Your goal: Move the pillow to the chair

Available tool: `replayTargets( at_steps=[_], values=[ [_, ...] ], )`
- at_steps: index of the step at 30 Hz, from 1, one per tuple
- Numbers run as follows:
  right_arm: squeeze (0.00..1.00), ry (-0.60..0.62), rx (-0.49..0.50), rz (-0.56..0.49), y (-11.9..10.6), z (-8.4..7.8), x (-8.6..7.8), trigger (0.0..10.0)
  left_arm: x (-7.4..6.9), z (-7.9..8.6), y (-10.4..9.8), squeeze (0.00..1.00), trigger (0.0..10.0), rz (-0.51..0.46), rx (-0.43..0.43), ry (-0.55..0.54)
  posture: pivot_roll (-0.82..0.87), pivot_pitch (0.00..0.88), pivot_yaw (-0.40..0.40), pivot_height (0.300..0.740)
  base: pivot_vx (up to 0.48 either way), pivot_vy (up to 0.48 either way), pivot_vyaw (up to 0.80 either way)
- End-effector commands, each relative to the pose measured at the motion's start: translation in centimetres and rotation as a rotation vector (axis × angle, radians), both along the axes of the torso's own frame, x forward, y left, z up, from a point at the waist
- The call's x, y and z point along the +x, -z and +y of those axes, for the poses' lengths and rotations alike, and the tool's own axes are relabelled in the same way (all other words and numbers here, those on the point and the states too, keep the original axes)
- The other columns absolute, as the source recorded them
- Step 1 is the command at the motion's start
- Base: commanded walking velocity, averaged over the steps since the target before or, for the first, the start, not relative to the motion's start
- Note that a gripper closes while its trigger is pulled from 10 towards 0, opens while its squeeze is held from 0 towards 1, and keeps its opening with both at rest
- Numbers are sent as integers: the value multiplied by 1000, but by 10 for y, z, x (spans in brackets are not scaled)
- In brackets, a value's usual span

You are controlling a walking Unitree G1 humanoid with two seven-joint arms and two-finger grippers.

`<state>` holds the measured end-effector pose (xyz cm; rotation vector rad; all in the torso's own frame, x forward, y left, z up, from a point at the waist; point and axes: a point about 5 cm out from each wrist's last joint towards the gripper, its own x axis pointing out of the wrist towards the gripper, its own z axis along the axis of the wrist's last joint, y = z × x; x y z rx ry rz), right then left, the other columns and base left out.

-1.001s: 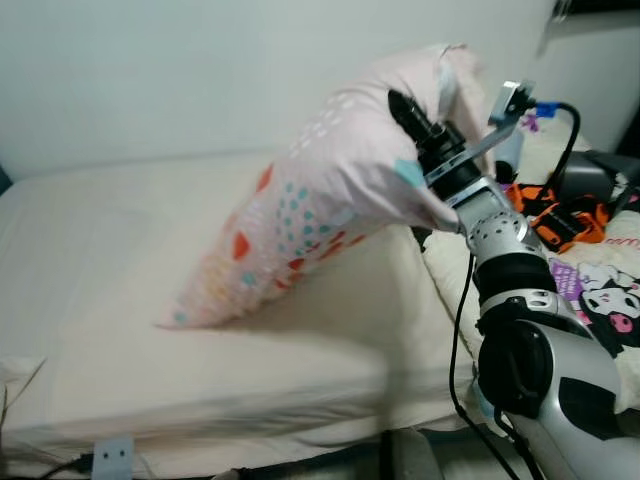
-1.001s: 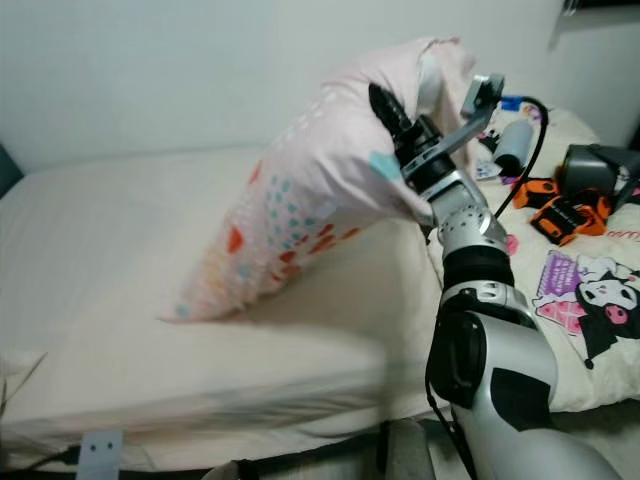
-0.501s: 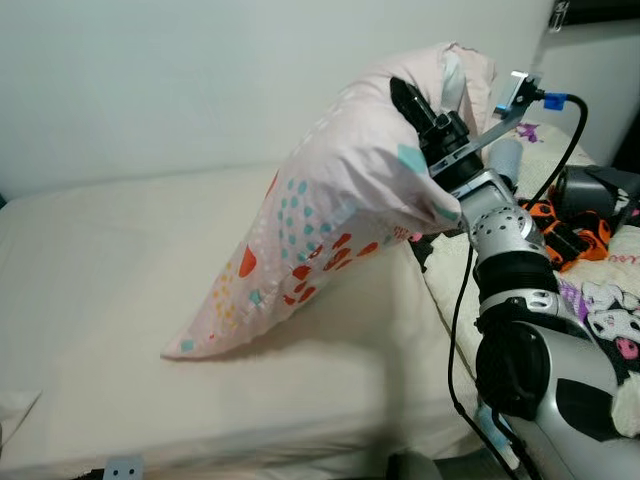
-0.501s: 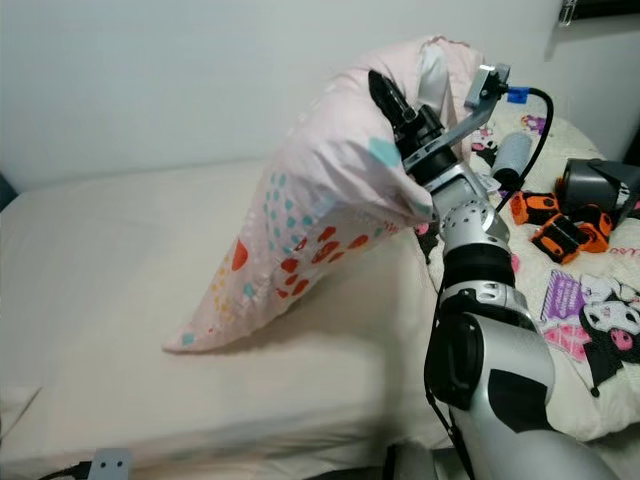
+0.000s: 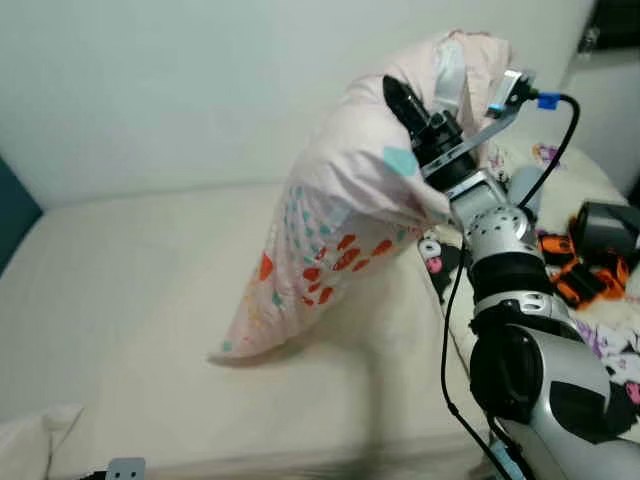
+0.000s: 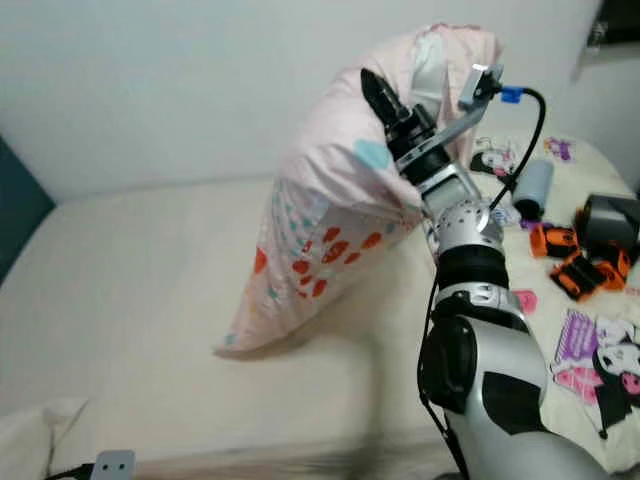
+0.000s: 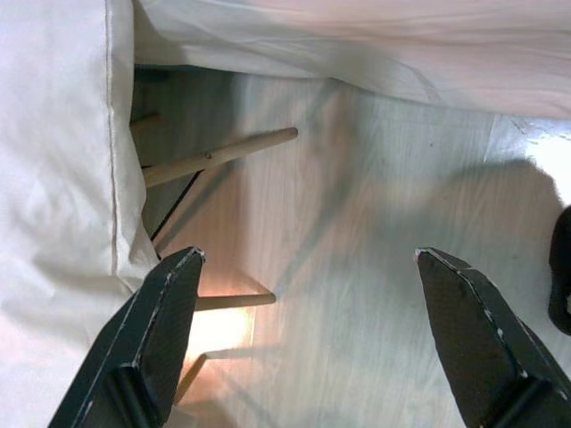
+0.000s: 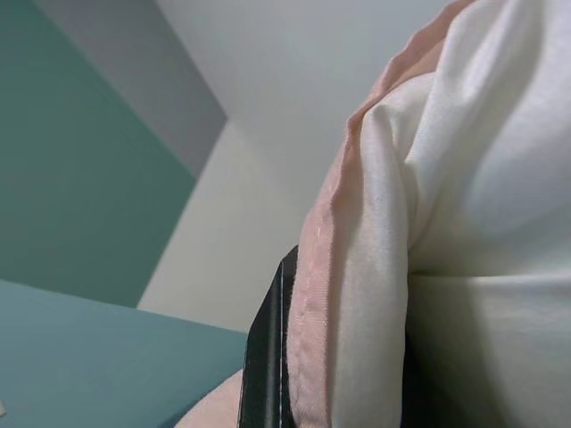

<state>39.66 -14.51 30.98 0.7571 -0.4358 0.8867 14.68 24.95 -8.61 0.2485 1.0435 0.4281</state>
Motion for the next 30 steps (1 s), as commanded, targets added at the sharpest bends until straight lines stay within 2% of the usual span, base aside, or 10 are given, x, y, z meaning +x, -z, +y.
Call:
replayTargets(
  at_steps=[1, 8, 9, 12, 15, 16, 17, 24, 30],
  values=[
    [0, -24, 18, -66, -13, 5, -4, 0, -4, 0, 2, 0, 10000, 24, -5, 13, -53, 17, 66, 720, 0, 0, 0],
    [0, -92, -39, -2, 15, 36, -7, 0, -3, -4, 3, 0, 10000, 13, -39, 13, -47, 17, 63, 740, 0, 0, 0],
    [0, -92, -39, -2, 15, 36, -7, 0, -3, -4, 3, 0, 10000, 13, -39, 13, -47, 17, 63, 740, 0, 0, 0],
    [0, -139, -83, -24, 24, 54, -16, 0, -2, -7, 3, 0, 10000, 12, -49, 28, -49, 19, 67, 740, 0, 0, 0],
    [0, -145, -97, -39, 26, 58, -19, 0, -2, -8, 4, 0, 10000, 15, -52, 35, -52, 20, 68, 740, 0, 0, 0],
    [0, -151, -91, -49, 25, 59, -20, 1373, -3, -8, 4, 0, 10000, 17, -54, 38, -52, 20, 68, 740, 0, 0, 0],
    [0, -164, -105, -70, 25, 62, -23, 10000, -3, -8, 4, 0, 10000, 18, -55, 40, -53, 20, 67, 740, 0, 0, 0],
    [0, -229, -115, -155, 21, 70, -39, 10000, -2, -9, 4, 0, 10000, 7, -70, 42, -49, 22, 65, 740, 0, 0, 627],
    [0, -292, -49, -260, 4, 70, -58, 10000, -2, -9, 4, 0, 10000, 8, -84, 40, -49, 15, 68, 740, 0, 0, 794]
  ],
)
